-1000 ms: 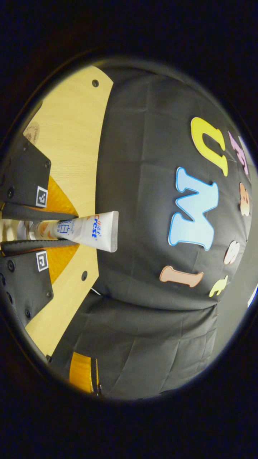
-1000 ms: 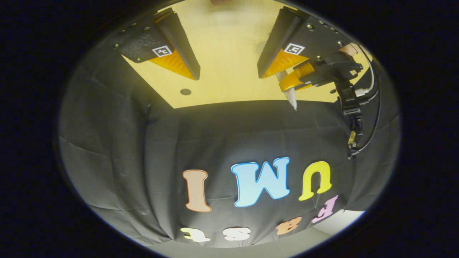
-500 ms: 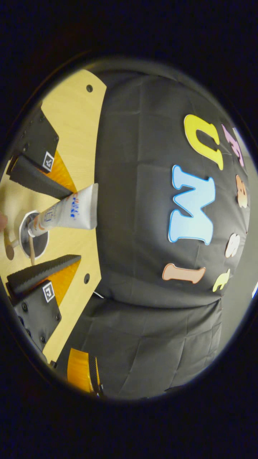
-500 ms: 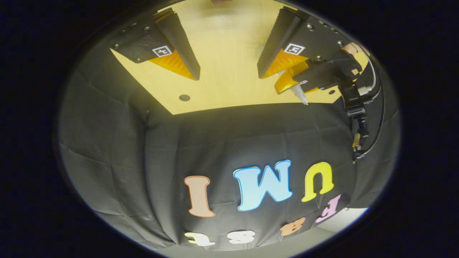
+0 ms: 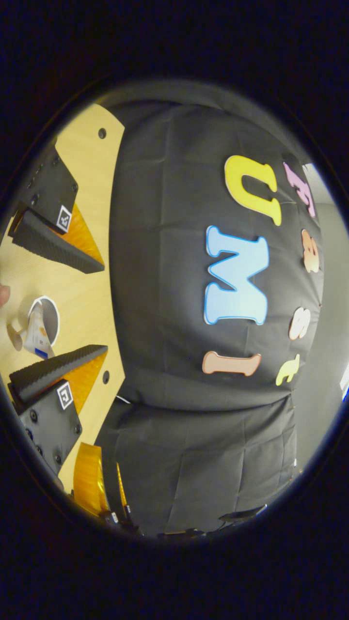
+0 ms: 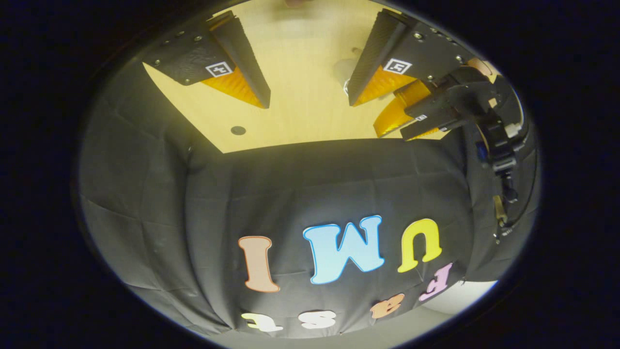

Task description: Put the toothbrush and toothpaste on the desktop into the cup, then pick up the cup and place it on the coaster on the desktop.

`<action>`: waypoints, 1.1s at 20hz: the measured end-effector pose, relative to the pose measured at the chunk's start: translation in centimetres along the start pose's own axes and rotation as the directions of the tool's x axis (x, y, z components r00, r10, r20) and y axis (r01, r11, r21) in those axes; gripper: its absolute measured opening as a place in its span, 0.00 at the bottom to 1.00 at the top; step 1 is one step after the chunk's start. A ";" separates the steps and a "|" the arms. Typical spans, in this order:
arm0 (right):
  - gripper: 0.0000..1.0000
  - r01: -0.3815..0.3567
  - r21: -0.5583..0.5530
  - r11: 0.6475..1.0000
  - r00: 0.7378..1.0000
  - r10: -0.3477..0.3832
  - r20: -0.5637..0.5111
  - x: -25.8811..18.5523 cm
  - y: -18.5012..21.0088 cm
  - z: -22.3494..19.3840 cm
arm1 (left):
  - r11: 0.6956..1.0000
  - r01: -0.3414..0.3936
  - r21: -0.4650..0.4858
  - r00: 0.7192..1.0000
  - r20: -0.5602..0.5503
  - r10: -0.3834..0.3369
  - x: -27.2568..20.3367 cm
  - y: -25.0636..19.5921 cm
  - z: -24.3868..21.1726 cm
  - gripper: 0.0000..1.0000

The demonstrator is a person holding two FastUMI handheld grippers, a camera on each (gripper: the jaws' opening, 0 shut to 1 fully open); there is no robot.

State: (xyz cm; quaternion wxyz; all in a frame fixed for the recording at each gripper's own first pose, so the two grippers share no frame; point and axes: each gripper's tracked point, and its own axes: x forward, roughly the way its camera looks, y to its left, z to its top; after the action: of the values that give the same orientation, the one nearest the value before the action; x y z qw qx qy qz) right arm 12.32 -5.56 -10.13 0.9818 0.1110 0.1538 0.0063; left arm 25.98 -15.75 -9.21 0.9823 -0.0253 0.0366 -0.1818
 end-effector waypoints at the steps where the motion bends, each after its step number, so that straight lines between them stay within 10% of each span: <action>1: 0.97 -0.004 0.002 1.000 1.000 0.004 0.001 -0.1 0.3 0.1 | 1.000 -0.002 -0.001 1.000 0.022 0.002 -0.4 0.0 1.0 0.95; 22: 0.95 -0.114 -0.058 0.992 0.979 0.103 -0.177 1.1 8.2 -6.0 | 0.983 -0.176 -0.043 0.974 0.138 0.181 -13.0 7.9 8.3 0.94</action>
State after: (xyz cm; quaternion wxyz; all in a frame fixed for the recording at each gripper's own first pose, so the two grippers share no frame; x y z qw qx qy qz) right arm 11.75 3.80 -14.20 0.9661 0.0850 0.2321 0.0747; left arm 17.36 -3.40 -0.62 0.9943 -0.0499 -0.0282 -0.0899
